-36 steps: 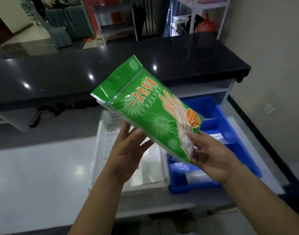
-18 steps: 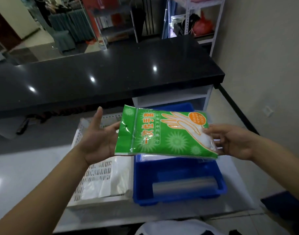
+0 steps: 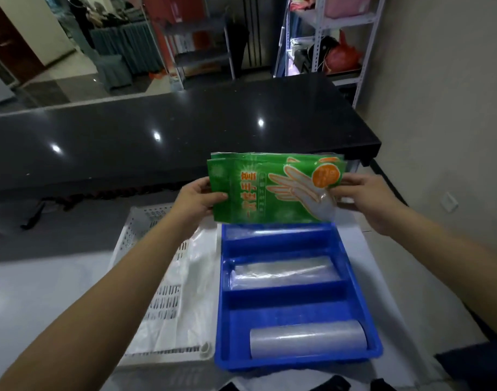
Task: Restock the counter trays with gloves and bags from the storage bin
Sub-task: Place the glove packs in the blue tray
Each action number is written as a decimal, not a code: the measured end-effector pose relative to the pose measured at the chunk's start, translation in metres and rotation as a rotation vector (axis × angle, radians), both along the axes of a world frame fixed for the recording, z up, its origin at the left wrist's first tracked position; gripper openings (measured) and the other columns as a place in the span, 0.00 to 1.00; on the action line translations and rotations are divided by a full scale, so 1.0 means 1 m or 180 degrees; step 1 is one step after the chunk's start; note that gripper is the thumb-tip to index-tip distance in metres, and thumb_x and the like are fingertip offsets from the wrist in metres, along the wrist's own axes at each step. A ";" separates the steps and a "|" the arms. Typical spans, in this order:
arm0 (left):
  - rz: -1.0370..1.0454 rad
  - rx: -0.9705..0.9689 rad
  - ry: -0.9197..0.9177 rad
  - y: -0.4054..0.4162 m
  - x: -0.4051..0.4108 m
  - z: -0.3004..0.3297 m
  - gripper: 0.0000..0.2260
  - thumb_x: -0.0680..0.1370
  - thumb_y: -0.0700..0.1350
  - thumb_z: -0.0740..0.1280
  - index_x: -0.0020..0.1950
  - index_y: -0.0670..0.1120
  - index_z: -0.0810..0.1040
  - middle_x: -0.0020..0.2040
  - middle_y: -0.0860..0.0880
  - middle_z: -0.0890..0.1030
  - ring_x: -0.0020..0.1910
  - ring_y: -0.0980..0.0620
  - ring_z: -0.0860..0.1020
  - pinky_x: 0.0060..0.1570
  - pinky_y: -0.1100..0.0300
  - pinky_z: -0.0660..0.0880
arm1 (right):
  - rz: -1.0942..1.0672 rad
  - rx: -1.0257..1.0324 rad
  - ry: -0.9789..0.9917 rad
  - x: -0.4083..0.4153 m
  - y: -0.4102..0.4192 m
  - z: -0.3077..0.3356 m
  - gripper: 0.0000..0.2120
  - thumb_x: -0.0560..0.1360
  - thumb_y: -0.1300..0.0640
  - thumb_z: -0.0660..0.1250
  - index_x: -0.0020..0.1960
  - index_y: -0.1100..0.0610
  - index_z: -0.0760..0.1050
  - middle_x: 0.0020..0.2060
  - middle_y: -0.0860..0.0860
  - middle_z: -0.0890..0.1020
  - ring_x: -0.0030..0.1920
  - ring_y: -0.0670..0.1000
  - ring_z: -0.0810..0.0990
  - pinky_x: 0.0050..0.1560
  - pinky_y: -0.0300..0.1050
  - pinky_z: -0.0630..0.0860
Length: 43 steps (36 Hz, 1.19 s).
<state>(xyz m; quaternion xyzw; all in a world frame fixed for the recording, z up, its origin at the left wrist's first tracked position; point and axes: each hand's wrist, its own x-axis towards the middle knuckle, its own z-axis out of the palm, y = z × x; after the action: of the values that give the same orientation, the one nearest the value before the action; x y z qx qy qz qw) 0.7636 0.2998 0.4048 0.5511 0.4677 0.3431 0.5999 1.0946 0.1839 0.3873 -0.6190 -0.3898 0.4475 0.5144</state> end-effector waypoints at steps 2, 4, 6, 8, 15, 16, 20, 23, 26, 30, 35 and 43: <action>0.0142 0.0048 -0.0064 0.011 0.005 -0.011 0.13 0.74 0.30 0.69 0.54 0.43 0.82 0.49 0.45 0.86 0.49 0.44 0.85 0.43 0.52 0.83 | -0.0165 0.0148 -0.0076 -0.004 0.015 -0.007 0.15 0.71 0.69 0.68 0.45 0.51 0.86 0.41 0.48 0.87 0.43 0.45 0.86 0.40 0.36 0.80; 0.0298 0.0200 0.0068 0.018 0.009 -0.025 0.12 0.74 0.30 0.70 0.50 0.46 0.84 0.46 0.48 0.87 0.48 0.46 0.85 0.46 0.51 0.83 | -0.0298 0.0224 -0.0139 -0.007 0.024 -0.018 0.16 0.72 0.73 0.65 0.46 0.55 0.85 0.40 0.48 0.87 0.42 0.45 0.85 0.41 0.37 0.79; 0.0395 0.0331 0.0228 0.022 0.012 -0.038 0.13 0.74 0.30 0.71 0.47 0.49 0.84 0.42 0.52 0.87 0.45 0.51 0.85 0.45 0.55 0.82 | -0.0378 0.0245 -0.0270 -0.010 0.029 -0.030 0.13 0.73 0.73 0.67 0.52 0.61 0.84 0.43 0.51 0.86 0.45 0.47 0.84 0.45 0.38 0.79; 0.0389 0.0348 0.0272 0.022 0.014 -0.048 0.14 0.74 0.30 0.70 0.46 0.50 0.83 0.40 0.55 0.87 0.42 0.57 0.84 0.42 0.61 0.81 | -0.0412 0.0258 -0.0354 -0.011 0.030 -0.042 0.12 0.74 0.72 0.68 0.56 0.65 0.82 0.48 0.55 0.85 0.48 0.49 0.83 0.48 0.36 0.80; 0.0348 0.0242 0.0466 0.025 0.015 -0.066 0.12 0.75 0.31 0.69 0.46 0.48 0.84 0.43 0.51 0.87 0.44 0.54 0.85 0.40 0.62 0.82 | -0.0382 0.0088 -0.0500 -0.016 0.029 -0.054 0.09 0.75 0.62 0.71 0.49 0.49 0.83 0.45 0.45 0.86 0.46 0.43 0.84 0.40 0.32 0.79; 0.0324 0.0198 0.0494 0.026 0.016 -0.068 0.11 0.76 0.31 0.69 0.47 0.47 0.83 0.44 0.49 0.87 0.45 0.51 0.85 0.41 0.58 0.83 | -0.0378 0.0073 -0.0538 -0.016 0.030 -0.055 0.08 0.75 0.61 0.71 0.49 0.49 0.83 0.46 0.46 0.86 0.46 0.44 0.84 0.40 0.33 0.78; 0.0149 0.0279 0.1015 0.028 0.014 -0.073 0.06 0.77 0.35 0.69 0.52 0.43 0.83 0.48 0.45 0.86 0.48 0.48 0.85 0.45 0.52 0.83 | -0.0240 -0.0232 -0.0839 -0.015 0.032 -0.064 0.07 0.76 0.60 0.70 0.51 0.52 0.84 0.46 0.49 0.86 0.50 0.52 0.83 0.48 0.46 0.80; 0.0079 0.0443 0.1287 0.028 0.008 -0.078 0.06 0.78 0.39 0.70 0.53 0.45 0.83 0.47 0.49 0.86 0.47 0.53 0.85 0.39 0.60 0.81 | -0.0221 -0.0537 -0.1447 -0.018 0.029 -0.073 0.09 0.77 0.55 0.70 0.56 0.54 0.83 0.52 0.53 0.85 0.56 0.57 0.80 0.59 0.62 0.75; 0.0140 0.0623 0.1320 0.025 0.008 -0.083 0.07 0.77 0.40 0.70 0.50 0.52 0.82 0.44 0.54 0.86 0.43 0.61 0.84 0.41 0.61 0.81 | -0.0351 -0.0596 -0.2104 -0.023 0.027 -0.076 0.13 0.78 0.51 0.68 0.60 0.54 0.80 0.58 0.56 0.80 0.61 0.61 0.74 0.61 0.65 0.71; 0.0424 0.0748 0.1257 0.018 0.010 -0.092 0.11 0.76 0.39 0.71 0.52 0.55 0.80 0.43 0.55 0.85 0.42 0.61 0.83 0.45 0.54 0.83 | -0.0594 -0.0513 -0.2229 -0.031 0.026 -0.070 0.27 0.78 0.49 0.67 0.74 0.54 0.66 0.69 0.58 0.71 0.69 0.61 0.66 0.67 0.64 0.68; 0.0909 0.0870 0.1359 0.005 0.013 -0.098 0.23 0.77 0.38 0.68 0.70 0.54 0.72 0.49 0.56 0.82 0.48 0.56 0.81 0.51 0.48 0.81 | -0.0424 0.0208 -0.2006 -0.054 0.012 -0.062 0.30 0.78 0.52 0.69 0.76 0.52 0.62 0.73 0.54 0.65 0.70 0.52 0.66 0.69 0.53 0.67; 0.0059 0.2321 0.2179 -0.024 0.036 -0.097 0.22 0.77 0.43 0.68 0.71 0.53 0.71 0.71 0.48 0.71 0.71 0.48 0.66 0.72 0.46 0.65 | 0.0605 -0.0440 -0.3355 -0.068 0.015 -0.090 0.38 0.77 0.37 0.59 0.80 0.44 0.45 0.81 0.51 0.44 0.80 0.58 0.44 0.76 0.63 0.48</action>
<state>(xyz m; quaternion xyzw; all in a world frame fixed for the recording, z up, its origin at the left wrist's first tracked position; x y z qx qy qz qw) 0.7991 0.2754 0.3073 0.8017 0.4922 0.2891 0.1772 1.0264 0.1990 0.2976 -0.7541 -0.6190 0.1455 0.1645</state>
